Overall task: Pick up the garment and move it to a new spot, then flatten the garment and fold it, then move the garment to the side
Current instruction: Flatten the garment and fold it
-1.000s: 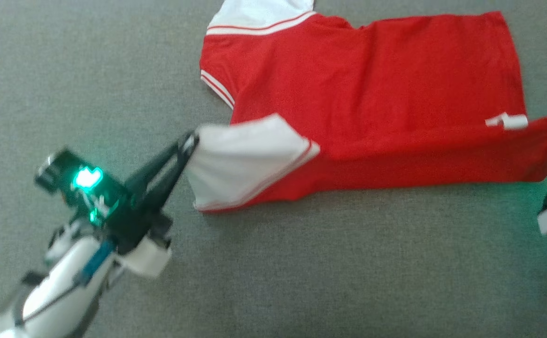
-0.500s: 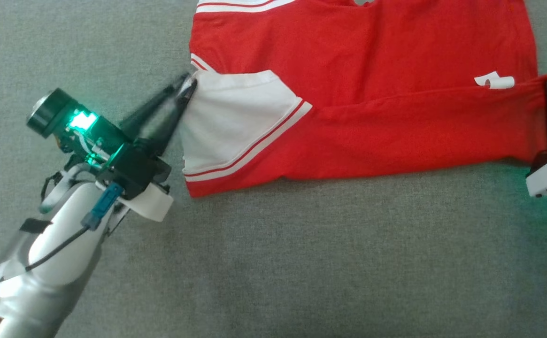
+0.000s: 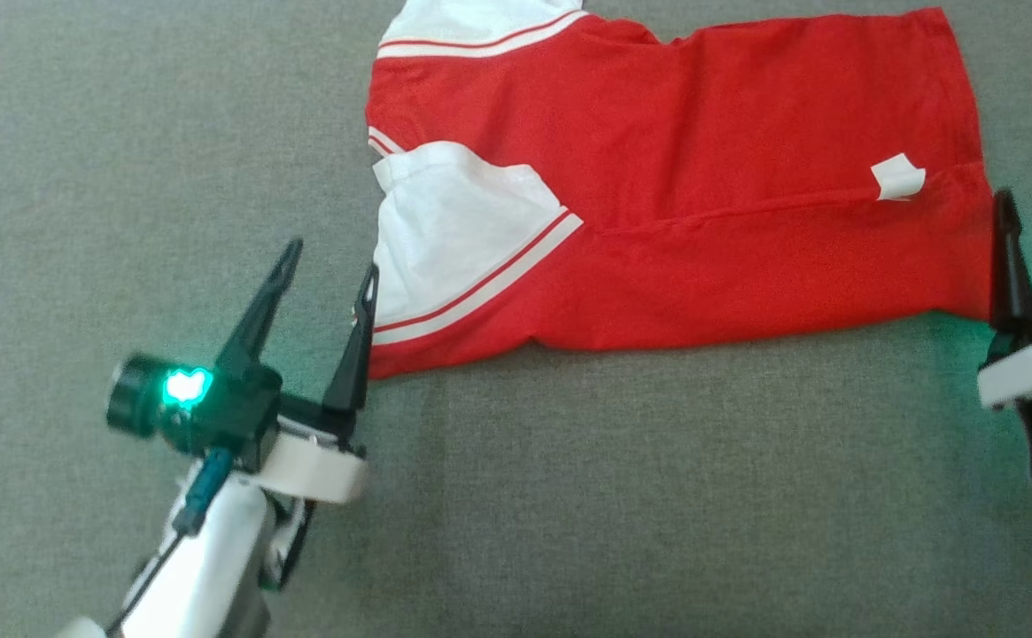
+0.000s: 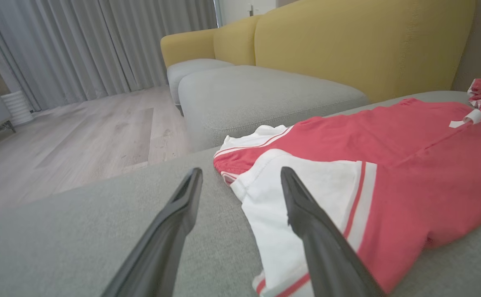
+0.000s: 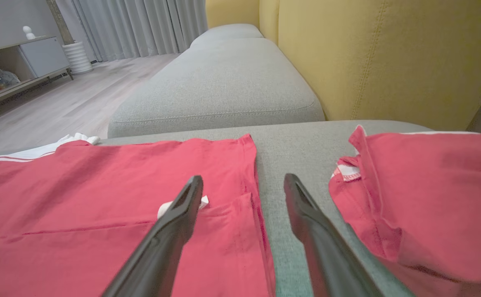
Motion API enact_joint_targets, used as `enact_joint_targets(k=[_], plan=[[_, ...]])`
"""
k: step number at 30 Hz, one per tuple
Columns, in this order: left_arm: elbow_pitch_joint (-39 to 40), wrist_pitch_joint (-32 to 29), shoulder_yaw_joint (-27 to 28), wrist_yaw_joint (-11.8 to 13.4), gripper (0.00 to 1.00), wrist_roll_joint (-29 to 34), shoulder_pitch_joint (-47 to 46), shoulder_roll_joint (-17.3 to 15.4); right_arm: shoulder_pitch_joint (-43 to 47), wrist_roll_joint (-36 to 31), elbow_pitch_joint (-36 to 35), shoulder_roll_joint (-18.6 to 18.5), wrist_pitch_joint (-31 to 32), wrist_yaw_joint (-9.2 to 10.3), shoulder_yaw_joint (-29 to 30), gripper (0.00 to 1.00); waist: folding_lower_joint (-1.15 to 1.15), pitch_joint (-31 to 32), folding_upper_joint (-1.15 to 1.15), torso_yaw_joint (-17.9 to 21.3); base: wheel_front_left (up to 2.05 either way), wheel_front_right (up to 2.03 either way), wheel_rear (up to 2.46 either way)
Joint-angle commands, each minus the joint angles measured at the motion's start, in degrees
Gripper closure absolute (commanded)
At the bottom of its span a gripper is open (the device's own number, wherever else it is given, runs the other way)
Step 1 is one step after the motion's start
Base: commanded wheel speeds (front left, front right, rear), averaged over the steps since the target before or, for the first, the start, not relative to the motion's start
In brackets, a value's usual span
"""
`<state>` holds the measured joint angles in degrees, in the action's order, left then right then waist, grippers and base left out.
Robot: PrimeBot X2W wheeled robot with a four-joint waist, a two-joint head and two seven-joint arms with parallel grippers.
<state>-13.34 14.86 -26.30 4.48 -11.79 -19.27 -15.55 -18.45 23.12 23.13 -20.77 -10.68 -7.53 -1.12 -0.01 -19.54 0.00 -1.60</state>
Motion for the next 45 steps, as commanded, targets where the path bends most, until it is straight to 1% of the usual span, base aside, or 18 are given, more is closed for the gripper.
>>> enact_joint_targets(k=[1, 8, 13, 17, 22, 26, 30, 31, 33, 35, 39, 45], plan=[[1.85, 0.14, 2.68, 0.48, 0.0, -0.29, -0.87, -0.78, 0.75, 0.12, -1.3, -0.77, -0.76, 0.04, -0.4, 0.0, 0.01, 0.36, 0.0, -0.12, 0.0, 0.0, 0.0], [0.33, 0.14, 5.29, -0.17, 0.0, -4.66, 5.36, 4.78, 2.12, -0.31, -0.97, 0.46, -1.33, 0.04, 0.21, 0.0, 0.01, 1.17, 0.0, -0.39, 0.0, 0.0, 0.0], [-5.19, 0.14, 4.7, -1.0, 0.0, -5.12, 5.98, 7.18, 2.35, -0.33, -0.65, 1.14, -1.6, 0.04, 0.16, 0.0, 0.01, 1.22, 0.0, -0.75, 0.0, 0.0, 0.0], [-10.46, 0.08, 4.14, -1.9, 0.0, -5.72, 4.56, 8.19, 1.98, -0.07, -0.43, 1.08, -1.77, 0.04, -0.23, 0.0, 0.01, 0.88, 0.0, -0.69, 0.0, 0.0, 0.0], [-16.11, -0.41, 3.49, -2.82, 0.0, -6.2, 2.43, 8.69, 1.63, 0.1, -0.42, 0.89, -1.92, 0.04, -0.51, 0.0, 0.01, 0.32, 0.0, -0.37, 0.0, 0.0, 0.0], [-18.64, -0.22, 3.26, -3.29, 0.0, -6.22, 0.78, 9.09, 1.81, 0.22, -0.28, 0.68, -2.0, 0.04, -0.45, 0.0, 0.01, 0.01, 0.0, -0.34, 0.0, 0.0, 0.0], [-19.57, -0.01, 1.55, -4.22, 0.0, -4.33, -0.42, 8.9, 2.32, 0.38, 0.03, 0.48, -2.02, 0.04, -0.1, 0.0, 0.01, 0.18, 0.0, -0.55, 0.0, 0.0, 0.0], [-19.48, 0.03, 1.15, -4.41, 0.51, -3.75, -0.59, 8.72, 2.51, 0.42, 0.12, 0.42, -2.04, 0.04, 0.07, 0.0, 0.01, 0.31, 0.0, -0.64, 0.0, 0.0, 0.0], [-18.93, 0.09, 0.53, -4.71, 1.0, -2.66, -0.7, 8.23, 2.92, 0.44, 0.3, 0.27, -2.06, 0.04, 0.36, 0.0, 0.01, 0.57, 0.0, -0.79, 0.0, 0.0, 0.0], [-17.47, 0.11, -0.17, -4.96, 1.0, -1.19, -0.6, 7.58, 3.34, 0.54, 0.71, -0.02, -2.03, 0.04, 0.58, 0.0, 0.01, 0.86, 0.0, -1.02, 0.0, 0.0, 0.0], [-15.52, 0.12, -0.44, -5.35, 1.0, -0.37, 0.35, 6.97, 4.1, 0.91, 1.32, -0.17, -1.62, 0.04, 1.02, 0.0, 0.01, 1.31, 0.0, -1.32, 0.0, 0.0, 0.0], [-12.09, 0.13, -0.51, -6.22, 1.0, 0.0, 2.73, 5.23, 5.36, 2.32, 3.69, -0.62, 1.39, 0.04, 2.25, 0.0, 0.01, 2.29, 0.0, -1.68, 0.0, 0.0, 0.0]])
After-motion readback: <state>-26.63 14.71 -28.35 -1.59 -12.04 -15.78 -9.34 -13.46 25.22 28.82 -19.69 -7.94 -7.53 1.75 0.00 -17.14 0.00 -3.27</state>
